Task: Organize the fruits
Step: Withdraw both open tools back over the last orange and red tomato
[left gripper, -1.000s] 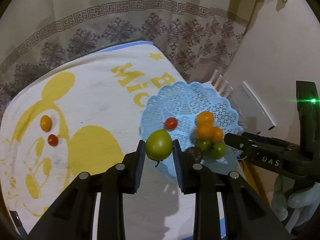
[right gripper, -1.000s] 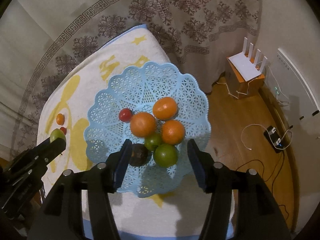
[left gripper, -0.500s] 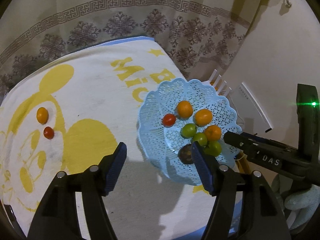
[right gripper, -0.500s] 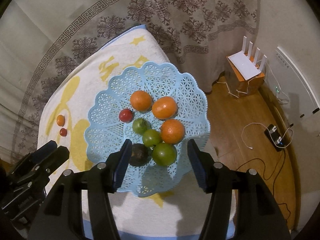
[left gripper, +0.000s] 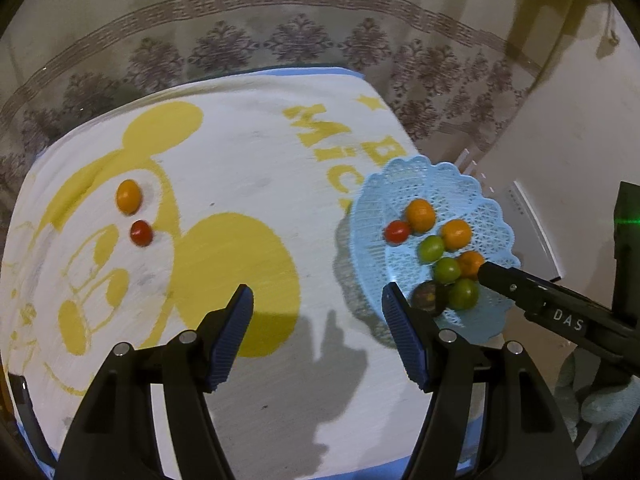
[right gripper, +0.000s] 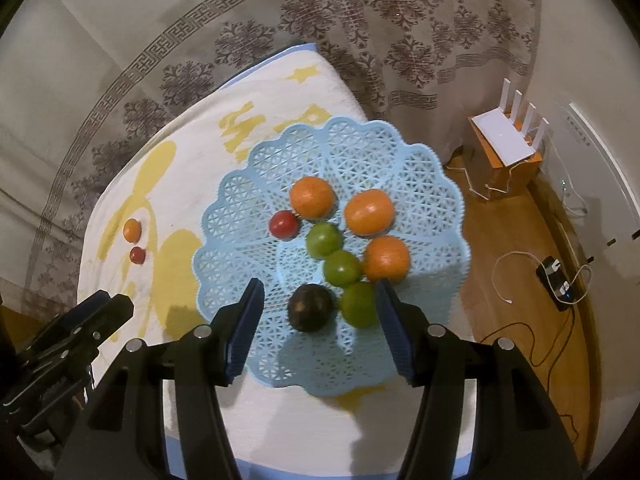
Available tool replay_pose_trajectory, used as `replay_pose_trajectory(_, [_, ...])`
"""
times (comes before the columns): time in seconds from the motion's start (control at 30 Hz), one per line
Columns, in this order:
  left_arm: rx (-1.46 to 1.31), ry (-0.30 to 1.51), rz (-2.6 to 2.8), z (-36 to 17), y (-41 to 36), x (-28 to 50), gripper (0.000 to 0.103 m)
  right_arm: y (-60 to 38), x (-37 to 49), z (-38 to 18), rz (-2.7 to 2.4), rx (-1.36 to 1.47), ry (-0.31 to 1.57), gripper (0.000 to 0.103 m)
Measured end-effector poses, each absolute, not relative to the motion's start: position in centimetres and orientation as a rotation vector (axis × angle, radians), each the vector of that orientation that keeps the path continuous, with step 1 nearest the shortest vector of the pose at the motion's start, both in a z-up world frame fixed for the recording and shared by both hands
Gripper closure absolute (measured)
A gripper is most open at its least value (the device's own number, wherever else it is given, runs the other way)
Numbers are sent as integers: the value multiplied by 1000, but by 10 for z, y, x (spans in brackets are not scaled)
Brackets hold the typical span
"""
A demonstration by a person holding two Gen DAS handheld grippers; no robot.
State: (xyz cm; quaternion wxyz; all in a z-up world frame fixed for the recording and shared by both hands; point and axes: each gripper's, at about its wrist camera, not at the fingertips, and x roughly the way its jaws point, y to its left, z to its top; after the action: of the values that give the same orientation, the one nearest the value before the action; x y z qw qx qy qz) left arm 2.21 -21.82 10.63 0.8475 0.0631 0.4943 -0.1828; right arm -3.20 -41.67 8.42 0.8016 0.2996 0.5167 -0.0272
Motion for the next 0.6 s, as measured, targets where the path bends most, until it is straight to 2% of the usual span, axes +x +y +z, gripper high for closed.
replay_pose_trajectory(0.6, [71, 1048, -232, 110, -131, 24, 36, -349, -7, 101, 40, 582, 1110, 44])
